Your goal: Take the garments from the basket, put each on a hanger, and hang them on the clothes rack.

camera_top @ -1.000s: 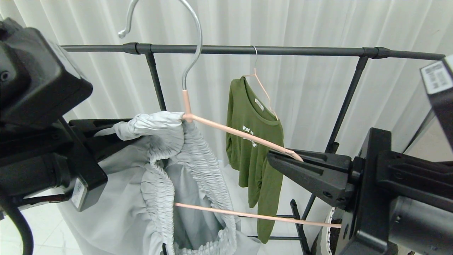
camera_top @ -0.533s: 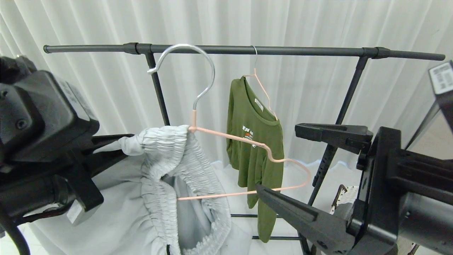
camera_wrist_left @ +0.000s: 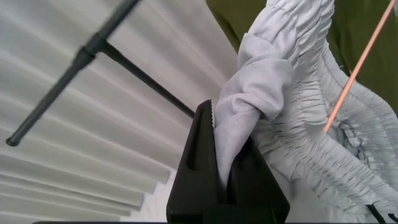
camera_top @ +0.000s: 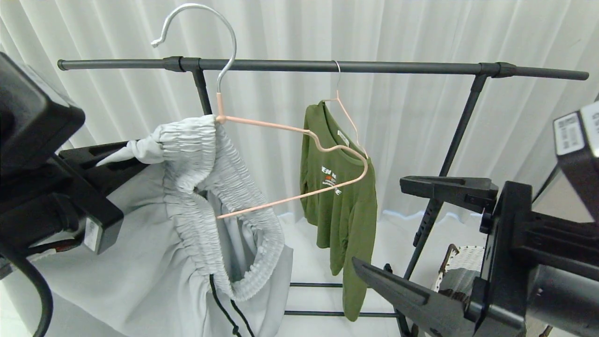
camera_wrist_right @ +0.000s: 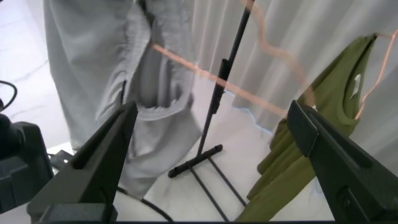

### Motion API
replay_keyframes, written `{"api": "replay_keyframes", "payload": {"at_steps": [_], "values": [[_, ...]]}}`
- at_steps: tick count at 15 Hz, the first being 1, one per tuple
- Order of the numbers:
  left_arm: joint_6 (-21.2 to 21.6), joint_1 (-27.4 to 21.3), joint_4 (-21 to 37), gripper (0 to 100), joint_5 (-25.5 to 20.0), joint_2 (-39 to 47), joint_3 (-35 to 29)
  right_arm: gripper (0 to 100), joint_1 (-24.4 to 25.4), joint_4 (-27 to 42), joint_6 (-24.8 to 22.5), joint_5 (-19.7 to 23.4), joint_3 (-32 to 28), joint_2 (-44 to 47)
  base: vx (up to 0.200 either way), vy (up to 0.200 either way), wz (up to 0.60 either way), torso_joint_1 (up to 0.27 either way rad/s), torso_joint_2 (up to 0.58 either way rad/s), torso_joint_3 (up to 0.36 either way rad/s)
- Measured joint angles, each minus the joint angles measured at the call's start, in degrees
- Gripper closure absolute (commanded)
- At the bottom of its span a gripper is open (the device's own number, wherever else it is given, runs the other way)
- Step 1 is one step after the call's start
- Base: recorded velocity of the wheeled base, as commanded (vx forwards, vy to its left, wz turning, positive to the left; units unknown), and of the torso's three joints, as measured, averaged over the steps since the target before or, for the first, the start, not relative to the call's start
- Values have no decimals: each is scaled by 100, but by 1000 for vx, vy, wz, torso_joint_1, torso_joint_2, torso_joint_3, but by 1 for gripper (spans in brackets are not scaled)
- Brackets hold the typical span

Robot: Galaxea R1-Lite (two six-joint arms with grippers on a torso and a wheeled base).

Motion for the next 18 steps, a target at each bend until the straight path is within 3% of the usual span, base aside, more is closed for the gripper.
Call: {"api": "replay_keyframes", "payload": {"at_steps": [5,8,11,13,18], "values": [[-383,-76,-823,100,-46,238,67,0,52,-439,617,-54,-33,634,0,0,0,0,0,0],[-463,-238,-917,100,-174,297,55,0,127,-1081,1136,-319,-133,1314,0,0,0,0,0,0],[-477,-277,-933,100,-210,299,44,0,117,-1213,1754,-660,-540,1935,0,0,0,0,0,0],[-479,-295,-1075,100,-210,301,20,0,9,-1218,1940,-864,-733,2238,0,0,0,0,0,0],[-479,-321,-1135,100,-385,295,-22,0,-228,-1200,2297,-900,-796,2586,0,0,0,0,0,0]]}}
